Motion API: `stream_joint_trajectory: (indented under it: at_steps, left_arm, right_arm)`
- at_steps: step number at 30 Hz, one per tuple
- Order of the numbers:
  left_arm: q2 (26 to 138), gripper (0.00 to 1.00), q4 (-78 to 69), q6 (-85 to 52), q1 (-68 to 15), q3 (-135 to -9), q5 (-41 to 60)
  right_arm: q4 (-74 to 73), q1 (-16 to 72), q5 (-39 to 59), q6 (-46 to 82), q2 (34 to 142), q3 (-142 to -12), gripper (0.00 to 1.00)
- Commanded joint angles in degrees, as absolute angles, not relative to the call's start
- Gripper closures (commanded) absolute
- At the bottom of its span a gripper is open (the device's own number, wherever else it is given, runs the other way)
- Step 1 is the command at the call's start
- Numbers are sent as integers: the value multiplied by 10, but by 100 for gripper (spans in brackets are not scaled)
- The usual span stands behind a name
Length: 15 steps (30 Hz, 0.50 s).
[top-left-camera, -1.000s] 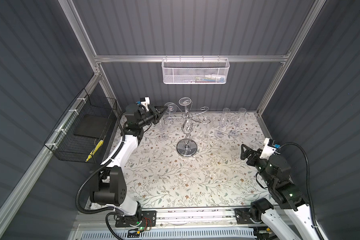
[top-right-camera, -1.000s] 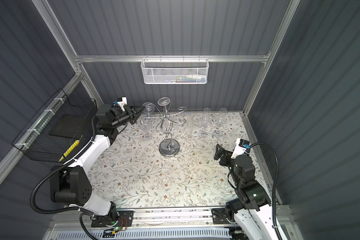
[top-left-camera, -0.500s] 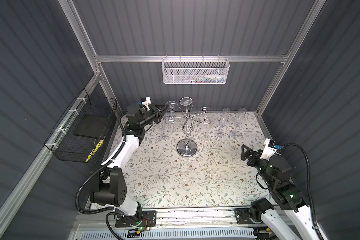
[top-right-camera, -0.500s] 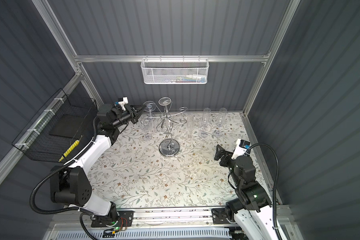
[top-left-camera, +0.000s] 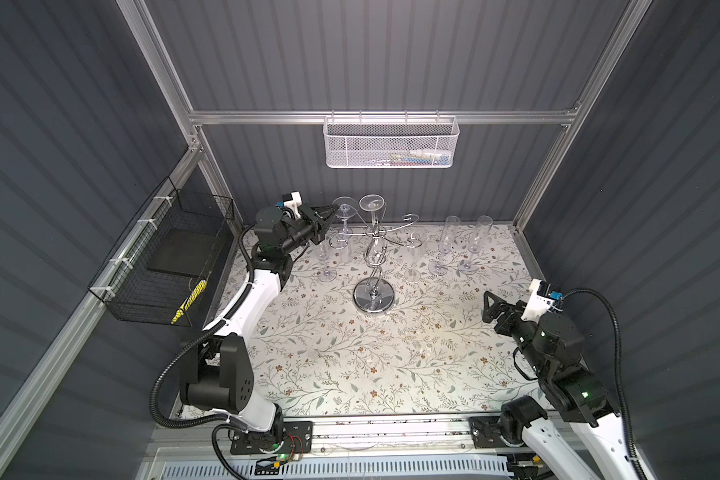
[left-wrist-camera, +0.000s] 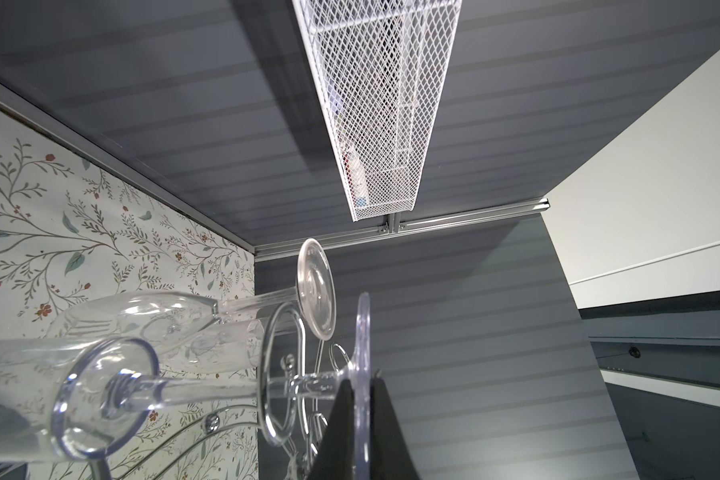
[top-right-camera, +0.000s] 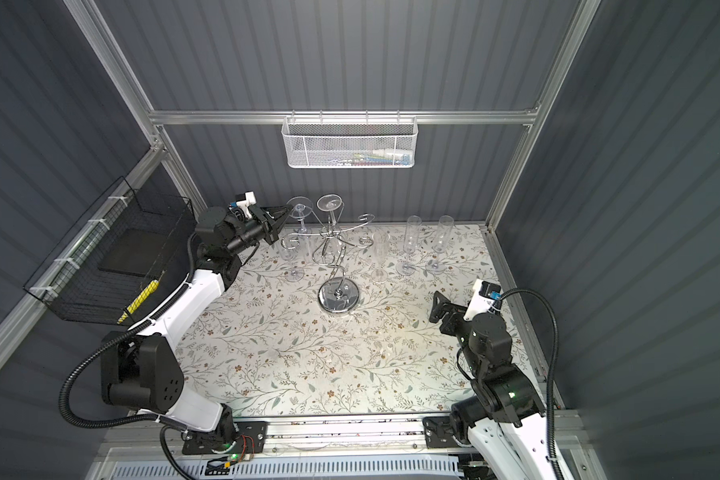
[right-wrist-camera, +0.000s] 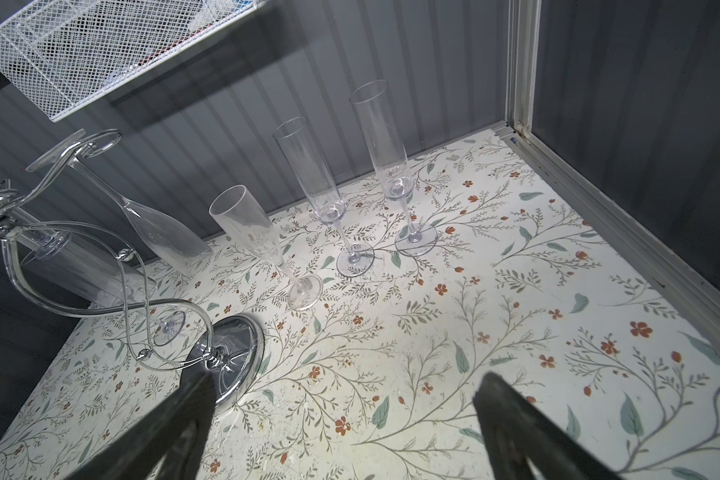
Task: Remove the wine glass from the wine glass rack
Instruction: 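Close the left gripper on the hanging flute's foot at the rack arm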
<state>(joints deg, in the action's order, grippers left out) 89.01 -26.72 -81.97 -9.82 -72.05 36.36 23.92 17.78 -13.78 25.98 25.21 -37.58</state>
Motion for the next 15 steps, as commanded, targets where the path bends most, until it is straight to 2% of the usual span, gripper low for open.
stream_joint_trajectory:
  at_steps: [1, 15]
  left_arm:
    - [890, 100, -285, -821, -102, -746, 355]
    - [928, 100, -291, -828, -112, -795, 360]
  right_arm:
    - [245, 177, -149, 262, 247, -375, 1]
    - [242, 177, -149, 263, 250, -377, 1]
